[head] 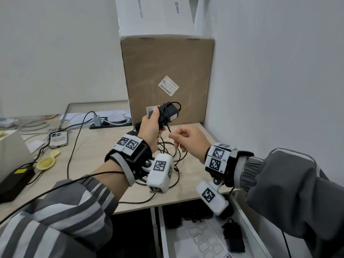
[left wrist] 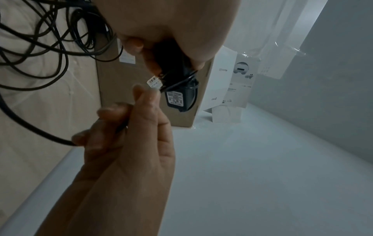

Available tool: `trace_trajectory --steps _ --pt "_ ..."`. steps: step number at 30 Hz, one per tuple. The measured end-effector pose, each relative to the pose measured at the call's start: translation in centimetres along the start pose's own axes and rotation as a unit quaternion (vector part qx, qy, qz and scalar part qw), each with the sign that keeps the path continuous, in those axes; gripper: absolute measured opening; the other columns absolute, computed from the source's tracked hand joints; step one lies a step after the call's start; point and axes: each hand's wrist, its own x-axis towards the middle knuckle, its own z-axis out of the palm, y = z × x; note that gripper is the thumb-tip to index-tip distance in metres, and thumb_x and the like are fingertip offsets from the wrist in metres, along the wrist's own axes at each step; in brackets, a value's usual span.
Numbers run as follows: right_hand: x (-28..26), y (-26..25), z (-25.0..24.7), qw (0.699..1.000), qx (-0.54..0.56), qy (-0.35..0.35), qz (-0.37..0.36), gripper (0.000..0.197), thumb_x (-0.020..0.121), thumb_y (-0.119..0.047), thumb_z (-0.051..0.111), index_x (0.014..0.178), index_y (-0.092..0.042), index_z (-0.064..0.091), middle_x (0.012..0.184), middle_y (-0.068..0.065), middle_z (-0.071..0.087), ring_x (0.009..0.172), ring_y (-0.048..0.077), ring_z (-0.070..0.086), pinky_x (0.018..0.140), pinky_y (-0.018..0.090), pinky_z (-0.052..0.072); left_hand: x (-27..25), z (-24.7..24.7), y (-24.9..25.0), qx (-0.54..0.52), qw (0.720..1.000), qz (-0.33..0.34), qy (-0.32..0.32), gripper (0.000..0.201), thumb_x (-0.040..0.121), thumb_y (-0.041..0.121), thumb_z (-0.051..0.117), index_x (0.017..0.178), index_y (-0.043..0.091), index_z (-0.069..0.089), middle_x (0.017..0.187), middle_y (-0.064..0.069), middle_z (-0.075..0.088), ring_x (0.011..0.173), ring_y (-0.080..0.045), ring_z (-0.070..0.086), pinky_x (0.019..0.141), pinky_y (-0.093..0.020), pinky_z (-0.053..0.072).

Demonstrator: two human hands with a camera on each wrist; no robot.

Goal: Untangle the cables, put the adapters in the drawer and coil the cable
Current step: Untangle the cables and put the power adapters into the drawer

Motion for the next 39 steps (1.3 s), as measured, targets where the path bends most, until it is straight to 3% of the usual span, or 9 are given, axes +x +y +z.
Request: trace_trajectory --steps 6,12,15,19,24,28,33,35,39 --pt "-0.4 0.3 -0.2 0.996 0.05 -0.067 0.031 0.024 0.094 -0.024 0.058 0.078 -0.007 0.062 0.058 0.003 0.056 0.049 0.013 0.042 0.053 0.022 0.037 -1.0 1.1 0.5 -0.022 0.998 -0.004 -0.057 0.042 0.098 0.046 0.04 0.114 0.012 0.058 0.088 -0.005 0.05 0.057 -0.01 0.034 0.048 -0.024 0.025" --pt "1.0 1.6 -3.8 0.98 -0.165 -0.106 0.033 0.03 0.086 -0.042 0.066 0.065 -0.02 0.069 0.061 0.001 0.054 0.059 0.013 0.047 0.063 0.028 0.04 -2.0 0.3 1.0 0.03 0.983 -0.011 -0.183 0.027 0.098 0.035 0.047 0.108 0.013 0.058 0.085 -0.003 0.051 0.061 -0.008 0.041 0.045 -0.019 0.03" --pt "2.0 1.6 -6.0 0.968 -0.213 -0.123 0.038 0.024 0.078 -0.029 0.077 0.073 -0.008 0.069 0.051 -0.013 0.057 0.05 -0.002 0.048 0.057 0.015 0.039 -2.7 -0.5 1.1 0.081 0.965 -0.043 -0.244 0.021 0.096 0.034 0.052 0.093 0.016 0.062 0.082 -0.002 0.057 0.067 -0.01 0.048 0.052 -0.019 0.033" --pt "3.3 0.5 -7.0 0.952 -0.257 -0.166 0.033 0.019 0.074 -0.023 0.08 0.065 -0.014 0.066 0.058 -0.004 0.058 0.057 0.005 0.048 0.059 0.02 0.037 -3.6 -1.0 1.4 0.383 0.881 0.032 -0.276 0.027 0.087 0.043 0.064 0.084 0.017 0.062 0.072 0.001 0.052 0.064 -0.012 0.046 0.055 -0.021 0.036" --pt "4.8 -1.0 -4.9 0.939 -0.311 -0.143 0.011 0.017 0.081 -0.032 0.073 0.077 -0.016 0.074 0.069 0.006 0.064 0.066 0.011 0.051 0.063 0.027 0.039 -2.8 -0.2 1.9 0.604 0.775 0.135 -0.128 0.036 0.086 0.046 0.061 0.082 0.01 0.056 0.072 -0.001 0.054 0.071 -0.019 0.052 0.054 -0.026 0.035" --pt "5.4 -2.8 -2.3 0.953 -0.29 -0.082 -0.025 0.019 0.09 -0.027 0.062 0.094 -0.012 0.073 0.076 -0.005 0.061 0.07 0.009 0.052 0.064 0.023 0.037 -0.6 -1.3 2.5 0.575 0.805 0.143 0.026 0.04 0.088 0.045 0.057 0.099 0.006 0.054 0.088 -0.005 0.056 0.08 -0.023 0.052 0.063 -0.03 0.037" --pt "5.0 -3.9 -0.4 0.991 -0.132 -0.023 -0.027 0.024 0.095 -0.016 0.048 0.086 -0.006 0.068 0.06 -0.004 0.051 0.056 0.013 0.047 0.066 0.032 0.045 2.2 -3.1 4.2 0.33 0.924 0.097 0.165 0.054 0.09 0.051 0.051 0.106 0.0 0.057 0.099 -0.015 0.064 0.087 -0.03 0.059 0.072 -0.033 0.044" --pt "4.7 -3.9 0.2 0.994 -0.085 -0.057 -0.036 0.027 0.098 -0.015 0.043 0.081 -0.013 0.063 0.06 -0.002 0.047 0.056 0.013 0.044 0.062 0.032 0.043 2.7 -3.4 5.6 0.166 0.969 0.081 0.165 0.053 0.088 0.052 0.053 0.104 0.002 0.058 0.101 -0.017 0.066 0.086 -0.03 0.065 0.076 -0.038 0.052" --pt "6.1 -4.5 0.2 0.991 -0.093 -0.074 -0.057 0.029 0.099 -0.02 0.045 0.077 -0.022 0.063 0.059 -0.004 0.046 0.055 0.013 0.043 0.062 0.032 0.04 2.7 -3.0 10.1 -0.08 0.992 0.095 0.036 0.034 0.098 0.038 0.048 0.088 0.007 0.059 0.073 -0.007 0.06 0.052 -0.01 0.055 0.048 -0.02 0.041"
